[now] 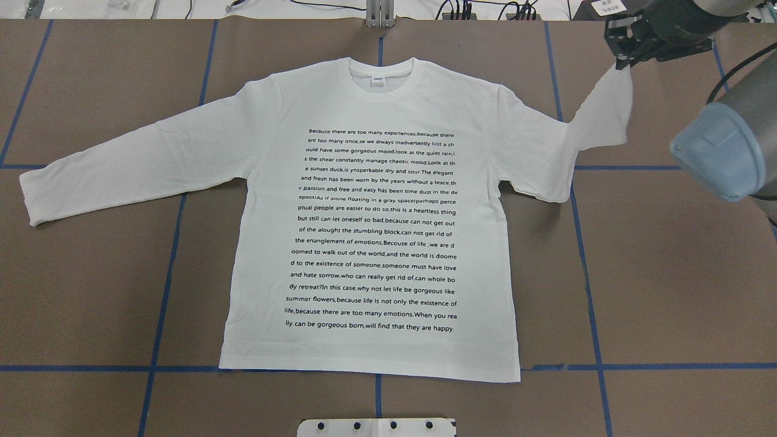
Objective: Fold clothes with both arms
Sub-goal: 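Reach the right gripper across to the sleeve cuff farthest from it, then fold the grasped sleeve across the shirt body with the right gripper, release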
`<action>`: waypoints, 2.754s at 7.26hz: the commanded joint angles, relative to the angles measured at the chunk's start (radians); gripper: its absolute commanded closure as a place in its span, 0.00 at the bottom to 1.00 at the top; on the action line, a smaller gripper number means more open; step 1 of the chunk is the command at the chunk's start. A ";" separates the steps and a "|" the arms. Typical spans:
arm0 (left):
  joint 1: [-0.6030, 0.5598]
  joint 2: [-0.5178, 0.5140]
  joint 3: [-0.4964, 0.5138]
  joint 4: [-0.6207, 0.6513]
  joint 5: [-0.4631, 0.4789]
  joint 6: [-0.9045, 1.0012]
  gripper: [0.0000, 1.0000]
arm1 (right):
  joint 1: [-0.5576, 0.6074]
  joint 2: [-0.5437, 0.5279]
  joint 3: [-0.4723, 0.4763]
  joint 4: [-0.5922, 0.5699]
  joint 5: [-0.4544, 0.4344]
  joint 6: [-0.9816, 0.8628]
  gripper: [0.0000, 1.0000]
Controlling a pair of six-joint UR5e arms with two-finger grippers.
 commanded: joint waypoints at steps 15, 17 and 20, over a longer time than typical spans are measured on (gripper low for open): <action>0.000 0.073 0.001 -0.002 0.010 -0.002 0.00 | -0.519 0.704 -1.035 0.572 -0.517 0.663 0.00; 0.000 0.060 -0.004 -0.028 0.005 0.003 0.00 | -0.424 0.666 -0.931 0.372 -0.376 0.573 0.00; 0.010 0.051 0.026 -0.284 -0.005 0.000 0.00 | -0.266 0.356 -0.542 0.332 -0.207 0.313 0.00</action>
